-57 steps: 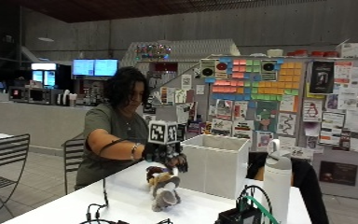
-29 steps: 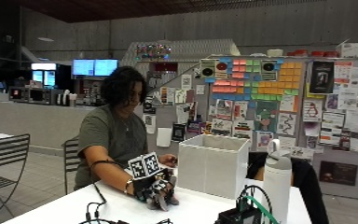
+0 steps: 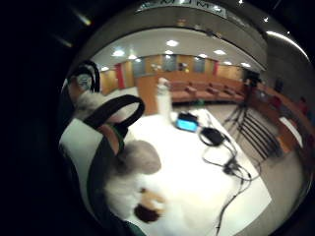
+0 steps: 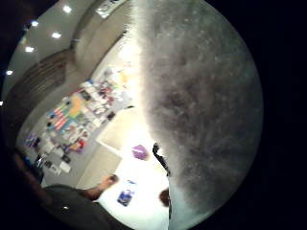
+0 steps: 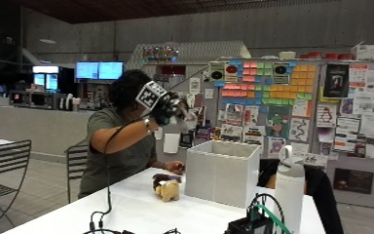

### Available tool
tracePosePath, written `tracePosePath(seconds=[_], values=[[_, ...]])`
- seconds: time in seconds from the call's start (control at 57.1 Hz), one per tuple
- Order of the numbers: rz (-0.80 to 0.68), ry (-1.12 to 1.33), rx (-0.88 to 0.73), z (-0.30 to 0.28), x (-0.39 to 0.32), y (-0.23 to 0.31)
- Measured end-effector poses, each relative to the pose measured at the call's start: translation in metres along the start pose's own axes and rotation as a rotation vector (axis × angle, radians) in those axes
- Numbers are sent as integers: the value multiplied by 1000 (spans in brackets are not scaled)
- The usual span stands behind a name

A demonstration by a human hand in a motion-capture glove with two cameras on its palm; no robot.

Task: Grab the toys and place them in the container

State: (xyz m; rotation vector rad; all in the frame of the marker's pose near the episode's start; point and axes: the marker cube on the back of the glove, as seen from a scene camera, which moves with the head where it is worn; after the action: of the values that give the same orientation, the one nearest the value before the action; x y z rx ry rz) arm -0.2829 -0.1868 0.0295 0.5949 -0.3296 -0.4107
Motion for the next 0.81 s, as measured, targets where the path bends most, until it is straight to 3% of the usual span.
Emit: tracePosePath(seconds=[0.088,0.193,0.28,0.315,0.385,0.473,0.613,0.7,0.805], values=[[-166,-161,0,-8,-85,-45],[-114,-150,-46,14,-140,-102],[76,-62,-113,48,-149,-146],[46,-19,-162,63,-147,-153],[-6,-22,-249,88,-147,-161],[132,-179,-293,110,-161,-169],[208,-316,-395,142,-157,-160],[205,-318,-526,155,-148,-145],[159,-262,-546,147,-137,-122]])
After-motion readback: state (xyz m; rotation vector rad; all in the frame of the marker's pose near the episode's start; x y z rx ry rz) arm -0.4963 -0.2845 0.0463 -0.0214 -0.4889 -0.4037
